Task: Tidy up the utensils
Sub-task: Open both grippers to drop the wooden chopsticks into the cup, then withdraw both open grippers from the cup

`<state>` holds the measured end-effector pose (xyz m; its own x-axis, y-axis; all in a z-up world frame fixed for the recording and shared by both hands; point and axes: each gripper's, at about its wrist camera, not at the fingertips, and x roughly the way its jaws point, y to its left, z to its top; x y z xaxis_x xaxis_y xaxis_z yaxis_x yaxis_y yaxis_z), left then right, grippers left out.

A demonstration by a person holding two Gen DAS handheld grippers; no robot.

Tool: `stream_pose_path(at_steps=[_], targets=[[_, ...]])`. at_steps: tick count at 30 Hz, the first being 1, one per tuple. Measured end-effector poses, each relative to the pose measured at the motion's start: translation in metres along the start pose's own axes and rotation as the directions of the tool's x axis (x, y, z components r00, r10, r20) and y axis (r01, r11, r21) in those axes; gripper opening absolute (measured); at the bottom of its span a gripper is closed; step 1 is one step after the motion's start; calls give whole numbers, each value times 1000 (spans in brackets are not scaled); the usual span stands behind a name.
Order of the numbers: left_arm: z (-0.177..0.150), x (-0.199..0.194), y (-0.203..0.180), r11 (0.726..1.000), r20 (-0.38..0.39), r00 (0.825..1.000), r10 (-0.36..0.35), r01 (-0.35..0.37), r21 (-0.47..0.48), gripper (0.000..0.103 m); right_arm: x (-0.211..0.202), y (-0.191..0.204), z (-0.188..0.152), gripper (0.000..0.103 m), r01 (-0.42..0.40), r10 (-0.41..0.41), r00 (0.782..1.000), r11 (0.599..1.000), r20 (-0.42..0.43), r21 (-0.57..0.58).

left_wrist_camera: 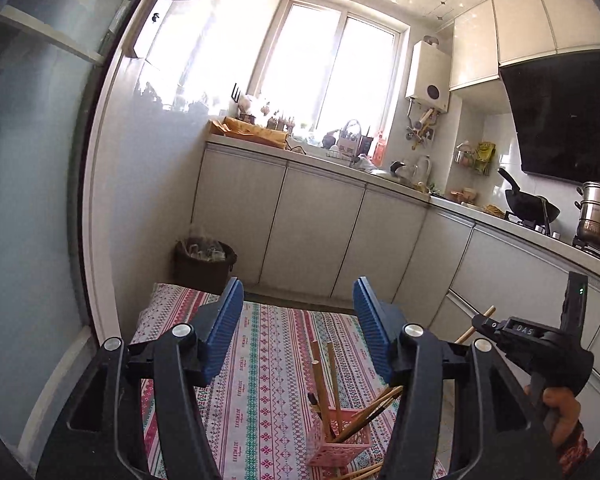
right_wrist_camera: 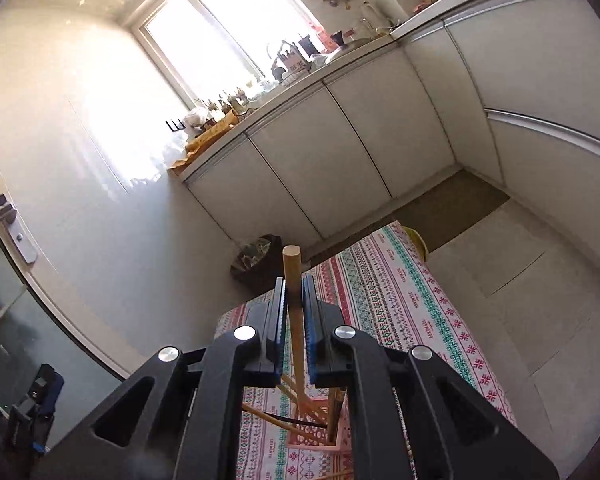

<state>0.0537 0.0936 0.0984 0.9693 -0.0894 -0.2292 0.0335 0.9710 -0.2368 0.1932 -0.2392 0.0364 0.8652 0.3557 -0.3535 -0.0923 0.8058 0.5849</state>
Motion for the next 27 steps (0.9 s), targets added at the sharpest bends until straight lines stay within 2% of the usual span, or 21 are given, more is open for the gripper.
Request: stream_pose_path(at_steps=[4, 5, 6, 7, 11, 13, 14, 15, 17, 18, 19, 20, 21, 22, 24, 25, 26, 27], targets=[[-1, 6, 7, 1000, -24, 1000, 17, -18, -11, 54, 29, -3, -32, 14, 22, -26, 996, 999, -85, -41], [-1, 7, 9, 1000, -30, 999, 18, -18, -14, 54, 31, -4, -39, 18, 20, -23, 996, 999, -92, -39], [-2, 7, 10, 1000, -33, 999, 19, -19, -16, 54, 31, -6, -44, 26, 12, -15, 996, 999, -90, -35], [-2, 7, 10, 1000, -35, 999, 18, -19, -14, 54, 29, -7, -48, 29, 10, -13, 997, 999, -78, -33], [-4, 6, 7, 1000, -42, 999, 8, -8, -1, 54, 17, -10, -52, 30, 13, -15, 998, 1000, -53, -26], [-5, 8, 2, 1000, -51, 999, -6, 7, 14, 54, 7, -12, -51, 36, 23, -24, 999, 1000, -27, -18], [-6, 9, -1, 999, -57, 998, -23, 25, 24, 54, 1, -15, -50, 47, 27, -27, 1000, 1000, -10, -7], [-8, 9, -5, 998, -66, 997, -47, 49, 37, 55, -6, -19, -50, 65, 29, -30, 1000, 999, 9, 12], [-12, 10, -16, 989, -94, 989, -118, 125, 77, 60, -24, -31, -51, 81, 33, -37, 998, 997, 50, 69], [-16, 11, -22, 978, -118, 979, -168, 181, 103, 63, -34, -40, -53, 83, 44, -50, 997, 994, 62, 101], [-22, 14, -30, 956, -164, 958, -236, 259, 136, 73, -42, -48, -54, 84, 59, -68, 996, 990, 64, 129], [-32, 19, -42, 918, -240, 920, -308, 354, 177, 85, -50, -59, -57, 86, 77, -87, 994, 985, 62, 158], [-45, 23, -56, 872, -321, 879, -353, 433, 227, 85, -57, -69, -59, 87, 96, -108, 992, 978, 58, 184], [-62, 23, -70, 823, -376, 849, -372, 489, 288, 85, -65, -81, -62, 87, 119, -134, 989, 970, 56, 211], [-100, 20, -97, 699, -463, 796, -391, 584, 414, 87, -79, -108, -67, 87, 167, -188, 981, 948, 52, 269], [-120, 22, -109, 634, -521, 760, -388, 631, 447, 89, -84, -122, -69, 87, 185, -209, 977, 936, 49, 300], [-139, 27, -116, 591, -578, 728, -369, 664, 459, 89, -89, -138, -71, 87, 203, -231, 972, 918, 44, 341], [-158, 36, -124, 559, -634, 696, -338, 690, 460, 89, -93, -152, -71, 87, 213, -244, 969, 899, 35, 382]])
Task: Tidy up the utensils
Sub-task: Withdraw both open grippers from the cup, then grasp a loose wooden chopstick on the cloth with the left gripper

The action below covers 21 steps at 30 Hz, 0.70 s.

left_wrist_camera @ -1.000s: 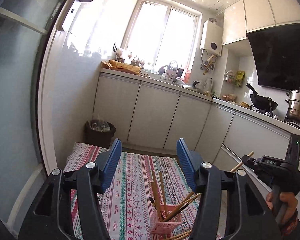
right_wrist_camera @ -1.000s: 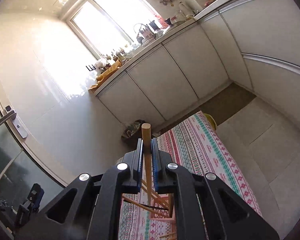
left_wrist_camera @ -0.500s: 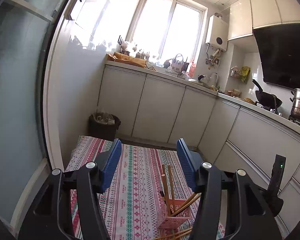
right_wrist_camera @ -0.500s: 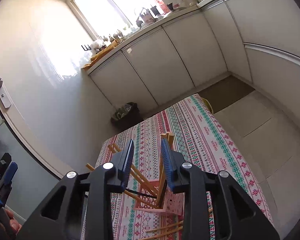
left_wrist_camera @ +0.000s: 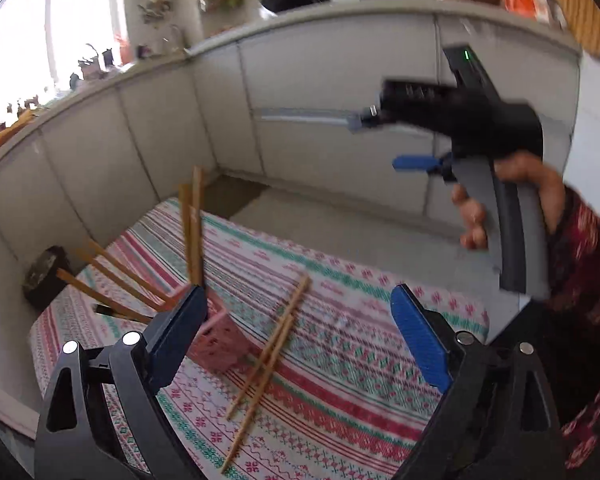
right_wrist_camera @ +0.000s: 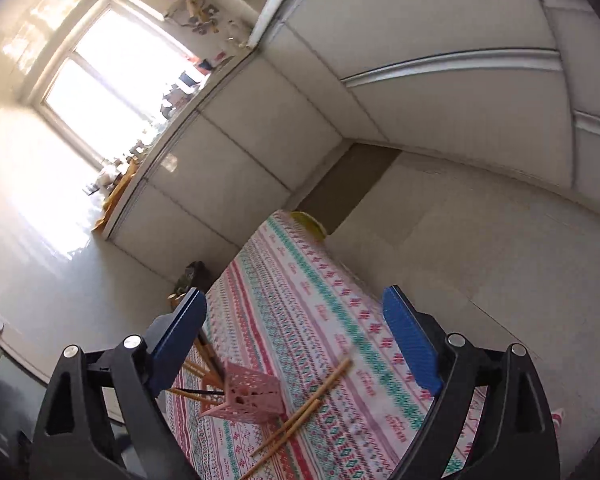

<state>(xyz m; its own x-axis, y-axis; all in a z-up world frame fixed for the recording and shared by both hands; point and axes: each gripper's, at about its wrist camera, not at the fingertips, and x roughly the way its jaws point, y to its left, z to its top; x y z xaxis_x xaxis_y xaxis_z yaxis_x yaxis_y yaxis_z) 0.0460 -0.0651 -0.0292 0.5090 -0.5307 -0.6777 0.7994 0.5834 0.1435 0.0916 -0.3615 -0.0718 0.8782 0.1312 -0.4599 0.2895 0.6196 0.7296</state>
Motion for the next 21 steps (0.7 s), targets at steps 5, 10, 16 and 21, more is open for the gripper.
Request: stream_pose_path(at_steps=[5, 10, 16, 21], targets=[[-23, 89, -12, 989, -300, 950, -91, 121, 81, 86, 8, -36, 14, 87, -2, 9, 998, 992, -60, 124], [-30, 148, 7, 980, -516, 839, -171, 199, -2, 73, 20, -41, 13, 87, -35, 58, 989, 985, -138, 169], [-29, 177, 24, 978, -612, 770, -183, 208, -30, 52, 27, -45, 12, 88, -65, 107, 978, 974, -182, 218], [-27, 202, 24, 987, -653, 749, -109, 158, 17, 44, 26, -47, 11, 88, -70, 114, 975, 971, -188, 227]])
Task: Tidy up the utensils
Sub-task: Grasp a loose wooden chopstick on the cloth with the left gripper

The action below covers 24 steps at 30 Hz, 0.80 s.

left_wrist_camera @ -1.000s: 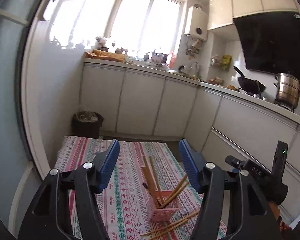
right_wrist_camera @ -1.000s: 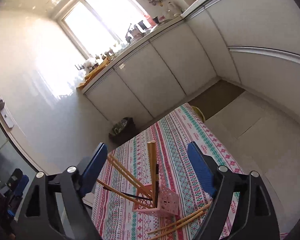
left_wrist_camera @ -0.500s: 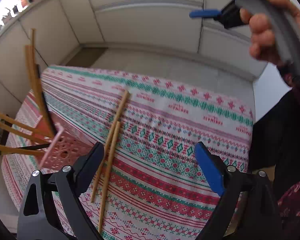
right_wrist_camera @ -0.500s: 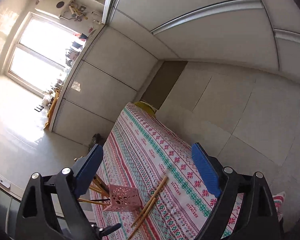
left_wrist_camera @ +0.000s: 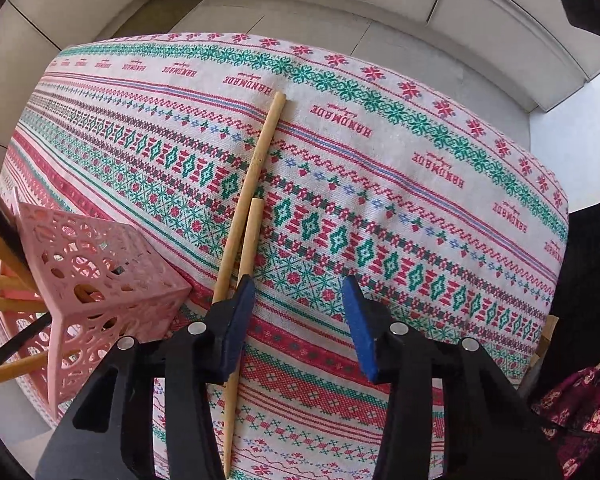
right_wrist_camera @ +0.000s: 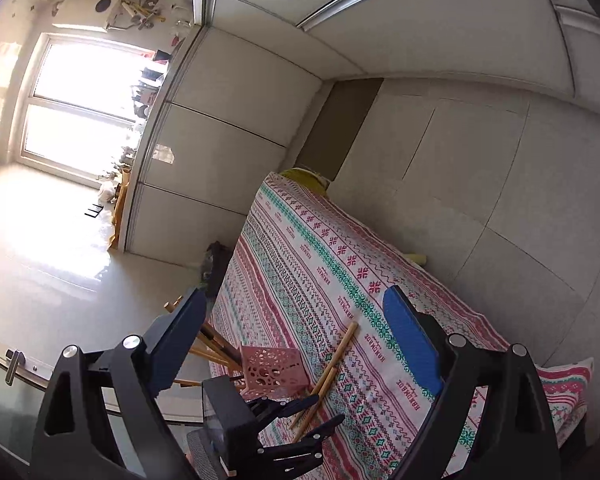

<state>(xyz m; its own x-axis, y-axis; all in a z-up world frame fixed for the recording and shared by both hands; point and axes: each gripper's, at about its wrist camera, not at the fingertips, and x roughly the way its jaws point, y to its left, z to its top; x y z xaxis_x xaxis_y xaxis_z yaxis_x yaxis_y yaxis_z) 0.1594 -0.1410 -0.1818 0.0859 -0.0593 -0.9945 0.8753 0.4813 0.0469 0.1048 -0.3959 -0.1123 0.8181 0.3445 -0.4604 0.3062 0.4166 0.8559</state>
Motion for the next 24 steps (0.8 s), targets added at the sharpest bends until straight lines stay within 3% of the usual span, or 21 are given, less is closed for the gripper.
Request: stream_pose_path(at_steps=[15, 19, 21, 22, 24], targets=[[23, 10, 6, 998, -29, 997, 65, -64, 18, 43, -1, -8, 5, 88, 16, -16, 1000, 1000, -1, 22], [22, 13, 14, 1000, -25, 999, 29, -29, 7, 42, -1, -8, 6, 88, 23, -23, 1000, 1000, -2, 18], [21, 14, 16, 1000, -32, 999, -22, 22, 9, 33, 0, -7, 6, 88, 34, -34, 999, 999, -3, 14], [21, 14, 16, 998, -34, 998, -57, 57, 2, 19, 2, -6, 6, 88, 48, -48, 999, 999, -10, 5], [19, 16, 11, 999, -32, 998, -50, 50, -18, 14, 11, -5, 6, 88, 94, -95, 995, 995, -41, -20]])
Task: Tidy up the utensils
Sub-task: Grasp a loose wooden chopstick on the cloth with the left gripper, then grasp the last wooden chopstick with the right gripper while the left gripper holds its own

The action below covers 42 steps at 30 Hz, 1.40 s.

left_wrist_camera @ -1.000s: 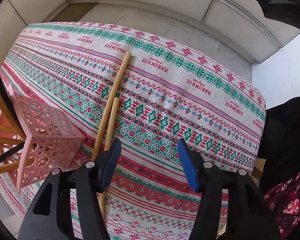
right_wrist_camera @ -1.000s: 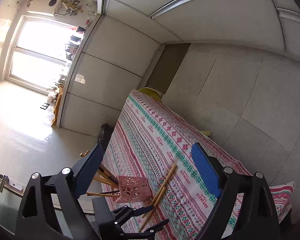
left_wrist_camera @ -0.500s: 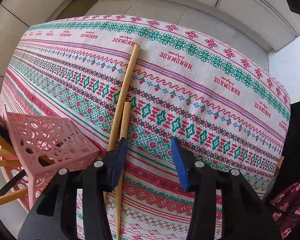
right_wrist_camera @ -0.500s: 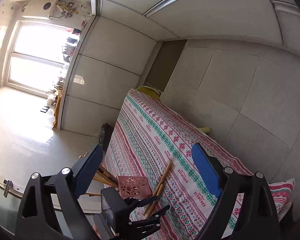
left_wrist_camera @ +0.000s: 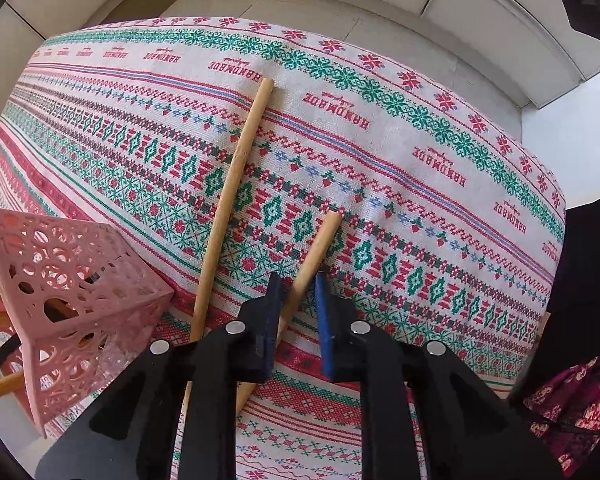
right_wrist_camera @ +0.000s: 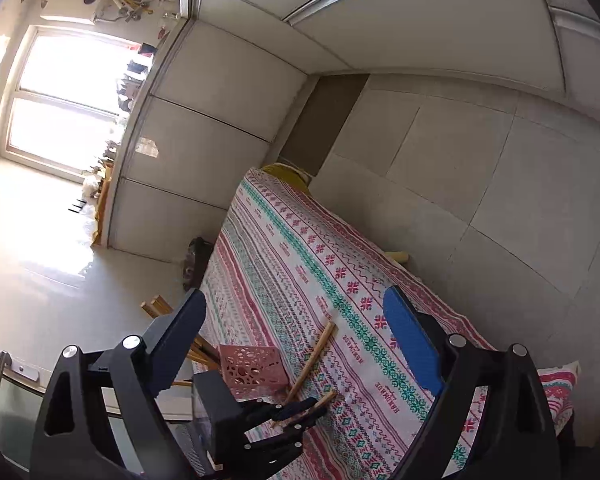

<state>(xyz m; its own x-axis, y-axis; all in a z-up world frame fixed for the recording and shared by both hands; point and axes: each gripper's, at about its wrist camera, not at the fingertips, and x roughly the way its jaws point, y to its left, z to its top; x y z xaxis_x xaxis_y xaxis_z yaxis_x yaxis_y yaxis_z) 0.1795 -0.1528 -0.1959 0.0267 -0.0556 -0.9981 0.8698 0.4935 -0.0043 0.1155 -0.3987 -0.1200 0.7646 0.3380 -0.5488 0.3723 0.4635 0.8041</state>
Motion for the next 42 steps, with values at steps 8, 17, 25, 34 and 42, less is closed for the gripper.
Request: stream_pose_path(at_steps=[8, 17, 25, 34, 42], targets=[[-60, -16, -23, 960, 168, 986, -12, 58, -273, 6, 85, 13, -32, 88, 261, -305, 934, 938, -186, -228], [-185, -97, -30, 836, 523, 849, 76, 232, -498, 6, 166, 28, -62, 41, 442, -510, 824, 851, -246, -283], [-215, -162, -20, 826, 702, 697, 148, 303, -475, 6, 196, 48, -65, 44, 587, -621, 760, 783, -193, -206], [-241, -182, -6, 787, 743, 628, 230, 329, -522, 6, 196, 62, -108, 22, 603, -743, 668, 579, -50, -549], [-242, -184, -13, 782, 726, 641, 249, 310, -541, 6, 163, 40, -128, 66, 417, -664, 690, 688, -286, -594]])
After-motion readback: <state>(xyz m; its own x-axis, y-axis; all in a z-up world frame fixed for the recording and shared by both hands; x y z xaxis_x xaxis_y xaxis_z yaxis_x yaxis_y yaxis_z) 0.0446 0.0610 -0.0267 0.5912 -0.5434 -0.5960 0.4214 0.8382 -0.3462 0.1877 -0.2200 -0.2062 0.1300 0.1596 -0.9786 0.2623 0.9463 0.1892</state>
